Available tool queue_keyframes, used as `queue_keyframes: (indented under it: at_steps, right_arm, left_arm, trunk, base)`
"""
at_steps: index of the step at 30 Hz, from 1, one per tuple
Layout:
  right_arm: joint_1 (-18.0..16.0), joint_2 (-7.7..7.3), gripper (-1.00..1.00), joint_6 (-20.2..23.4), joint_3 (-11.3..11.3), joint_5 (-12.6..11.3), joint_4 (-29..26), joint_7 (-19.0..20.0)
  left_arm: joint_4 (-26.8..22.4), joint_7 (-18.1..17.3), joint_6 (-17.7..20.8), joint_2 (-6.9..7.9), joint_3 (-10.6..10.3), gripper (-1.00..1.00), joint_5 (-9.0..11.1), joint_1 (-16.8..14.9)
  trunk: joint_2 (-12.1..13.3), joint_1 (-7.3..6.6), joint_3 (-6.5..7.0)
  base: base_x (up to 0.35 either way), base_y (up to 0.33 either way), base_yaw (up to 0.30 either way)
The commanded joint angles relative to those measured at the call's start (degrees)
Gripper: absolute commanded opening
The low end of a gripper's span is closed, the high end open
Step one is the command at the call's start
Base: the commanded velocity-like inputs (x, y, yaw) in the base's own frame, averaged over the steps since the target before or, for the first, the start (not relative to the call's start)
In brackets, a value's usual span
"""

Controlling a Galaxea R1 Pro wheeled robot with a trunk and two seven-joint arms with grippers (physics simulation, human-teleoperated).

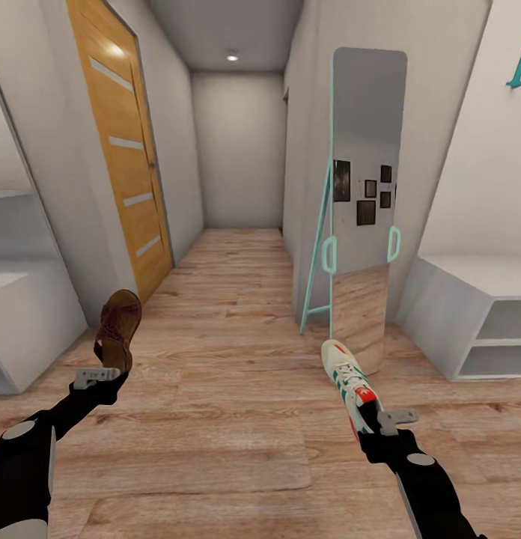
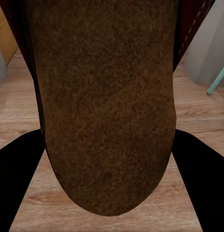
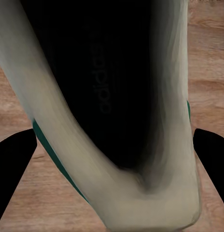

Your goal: Pick up the two gym shoes and the two sandals from the corridor floor and place them onto the hallstand (shoe rack) in the corridor, making sure they are on the rack and not on the floor. Arrange them so the two gym shoes are next to each other and the two sandals are next to each other.

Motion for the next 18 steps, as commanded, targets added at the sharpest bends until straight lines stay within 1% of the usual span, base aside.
queue_keyframes:
  at_steps: [1,5,7,11,18]
  right_arm:
    - [-0.02,0.03,-1.00,0.23,-0.21,0.59,-0.10,0.55]
    - [-0.03,0.05,-1.00,0.25,-0.31,0.59,-0.12,0.53]
    - [-0.02,0.05,-1.00,0.25,-0.36,0.59,-0.13,0.52]
    - [-0.02,0.05,-1.00,0.25,-0.40,0.59,-0.14,0.52]
    - [-0.01,0.05,-1.00,0.26,-0.42,0.59,-0.14,0.52]
  left_arm:
    - [-0.07,-0.40,0.39,-0.02,0.12,-1.00,-0.17,-0.06]
    - [-0.07,-0.40,0.38,-0.02,0.12,-1.00,-0.17,-0.06]
    - [-0.07,-0.40,0.38,-0.02,0.12,-1.00,-0.17,-0.06]
    - [-0.07,-0.40,0.41,-0.02,0.12,-1.00,-0.17,-0.06]
    - [-0.07,-0.40,0.39,-0.02,0.12,-1.00,-0.17,-0.06]
  trunk:
    - [-0.03,-0.01,-0.06]
    - [-0.03,-0.01,-0.06]
    - [-0.03,-0.01,-0.04]
    - [-0.03,-0.01,0.05]
    - [-0.03,-0.01,0.18]
  base:
    - [0.000,0.000,0.000]
    - [0.000,0.000,0.005]
    - [0.000,0.000,0.089]
    - [0.000,0.000,0.214]
    - [0.000,0.000,0.278]
